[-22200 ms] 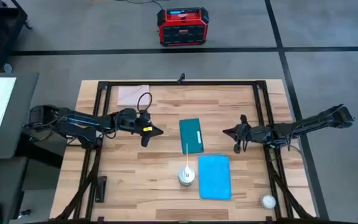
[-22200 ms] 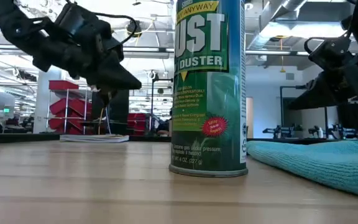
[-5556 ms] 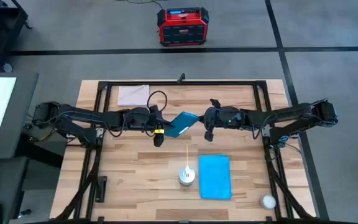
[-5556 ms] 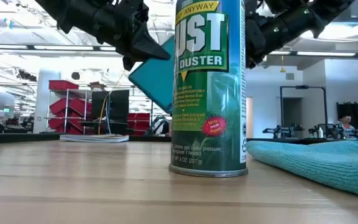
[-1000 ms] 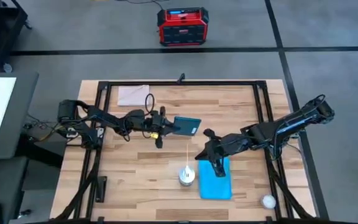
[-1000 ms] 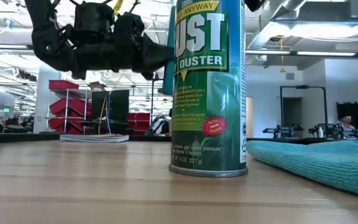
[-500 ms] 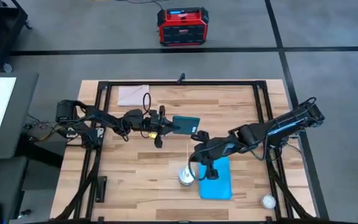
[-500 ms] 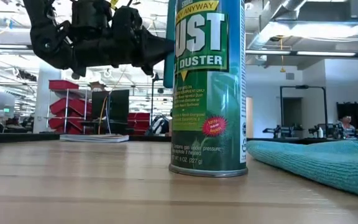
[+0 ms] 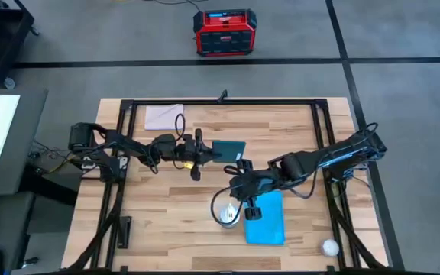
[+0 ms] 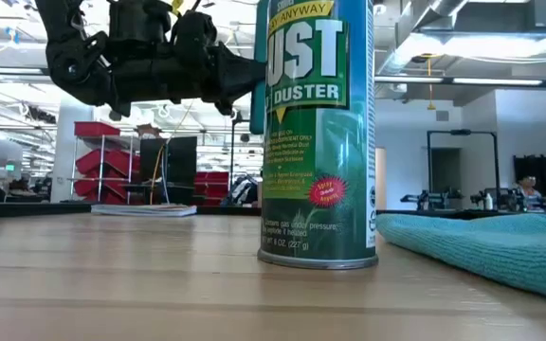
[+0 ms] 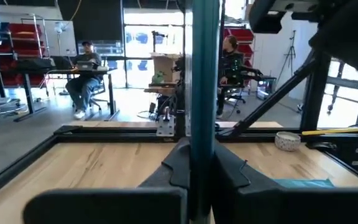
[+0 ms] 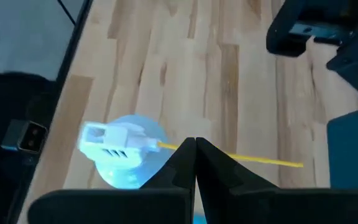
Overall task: Apply microfiber cloth
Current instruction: Spray the back of the green tablet using the white spray bottle
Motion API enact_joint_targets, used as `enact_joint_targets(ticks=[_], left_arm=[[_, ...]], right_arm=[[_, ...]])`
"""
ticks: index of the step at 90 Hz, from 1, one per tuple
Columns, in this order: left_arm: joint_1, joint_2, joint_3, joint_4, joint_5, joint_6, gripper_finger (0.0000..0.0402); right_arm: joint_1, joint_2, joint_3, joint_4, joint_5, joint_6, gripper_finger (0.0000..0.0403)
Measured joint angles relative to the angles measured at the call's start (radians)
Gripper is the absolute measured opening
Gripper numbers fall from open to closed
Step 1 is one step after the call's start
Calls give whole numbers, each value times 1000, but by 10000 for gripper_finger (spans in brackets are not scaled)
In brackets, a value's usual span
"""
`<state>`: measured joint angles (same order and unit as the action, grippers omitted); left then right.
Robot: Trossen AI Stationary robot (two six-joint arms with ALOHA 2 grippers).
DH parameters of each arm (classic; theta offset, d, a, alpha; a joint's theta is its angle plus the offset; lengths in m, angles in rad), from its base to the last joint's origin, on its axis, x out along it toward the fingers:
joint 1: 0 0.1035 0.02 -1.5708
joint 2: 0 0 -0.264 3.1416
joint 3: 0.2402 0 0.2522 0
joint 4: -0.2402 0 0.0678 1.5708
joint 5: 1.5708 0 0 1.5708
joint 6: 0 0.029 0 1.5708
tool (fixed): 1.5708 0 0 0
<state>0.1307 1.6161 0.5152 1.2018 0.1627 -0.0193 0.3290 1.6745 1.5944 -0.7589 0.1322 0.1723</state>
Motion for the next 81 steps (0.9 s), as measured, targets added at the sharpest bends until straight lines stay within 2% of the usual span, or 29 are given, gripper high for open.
enact_joint_targets(ticks=[40, 81], left_arm=[[0, 0, 0, -5, -12, -16, 3], [-6, -1, 0, 1, -23, -16, 3]], right_arm=[[50, 2, 0, -2, -2, 49, 0], [42, 47, 12, 40, -11, 39, 0]])
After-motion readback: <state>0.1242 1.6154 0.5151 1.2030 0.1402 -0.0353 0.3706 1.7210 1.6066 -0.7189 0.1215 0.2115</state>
